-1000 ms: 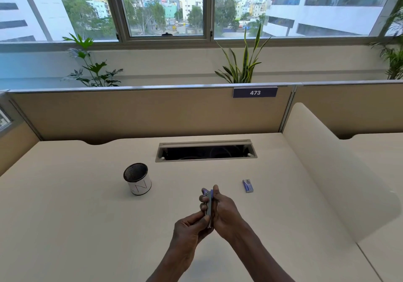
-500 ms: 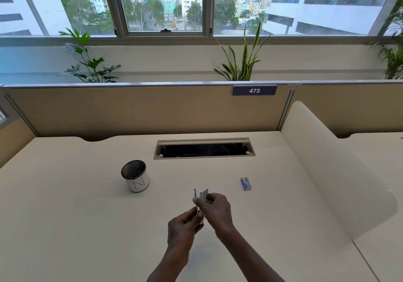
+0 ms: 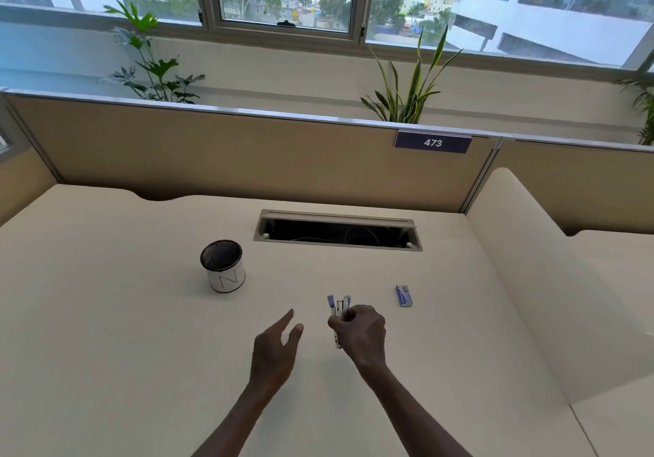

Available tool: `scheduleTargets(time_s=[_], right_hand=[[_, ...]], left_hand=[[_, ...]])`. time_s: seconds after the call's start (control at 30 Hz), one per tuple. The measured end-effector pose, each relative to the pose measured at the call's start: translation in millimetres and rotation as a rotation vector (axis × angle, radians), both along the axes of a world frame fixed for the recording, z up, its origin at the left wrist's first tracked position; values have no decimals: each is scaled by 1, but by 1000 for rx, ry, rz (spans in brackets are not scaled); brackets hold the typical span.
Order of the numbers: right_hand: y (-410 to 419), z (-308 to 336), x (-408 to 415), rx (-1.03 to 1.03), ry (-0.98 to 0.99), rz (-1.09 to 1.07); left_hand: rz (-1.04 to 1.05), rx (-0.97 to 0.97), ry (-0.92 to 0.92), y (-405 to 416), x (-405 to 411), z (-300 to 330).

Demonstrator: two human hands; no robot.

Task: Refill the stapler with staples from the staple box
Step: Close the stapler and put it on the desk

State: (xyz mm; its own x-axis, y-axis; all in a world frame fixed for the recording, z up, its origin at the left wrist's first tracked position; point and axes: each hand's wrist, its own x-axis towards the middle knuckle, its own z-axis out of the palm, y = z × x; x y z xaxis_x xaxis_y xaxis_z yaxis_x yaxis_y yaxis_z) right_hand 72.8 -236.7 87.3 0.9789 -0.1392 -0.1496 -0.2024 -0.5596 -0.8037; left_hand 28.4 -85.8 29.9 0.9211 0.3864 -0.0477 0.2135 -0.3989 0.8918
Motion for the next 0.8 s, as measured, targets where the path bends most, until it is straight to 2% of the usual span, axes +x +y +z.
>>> scheduleTargets(time_s=[0.17, 0.27, 0.37, 0.63, 0.8], right_hand=[[-3, -11, 8, -53, 32, -18], [0, -22, 17, -91, 46, -9], [7, -30, 26, -143, 65, -1], [29, -51, 50, -323, 64, 62], [43, -63, 50, -341, 41, 99]], left_hand=[[-49, 358, 106, 49, 2, -40], [-40, 498, 170, 72, 2, -58], [-16, 594, 146, 77, 1, -64], [-5, 598, 155, 73, 3, -69], [-14, 596, 187, 76, 3, -71]])
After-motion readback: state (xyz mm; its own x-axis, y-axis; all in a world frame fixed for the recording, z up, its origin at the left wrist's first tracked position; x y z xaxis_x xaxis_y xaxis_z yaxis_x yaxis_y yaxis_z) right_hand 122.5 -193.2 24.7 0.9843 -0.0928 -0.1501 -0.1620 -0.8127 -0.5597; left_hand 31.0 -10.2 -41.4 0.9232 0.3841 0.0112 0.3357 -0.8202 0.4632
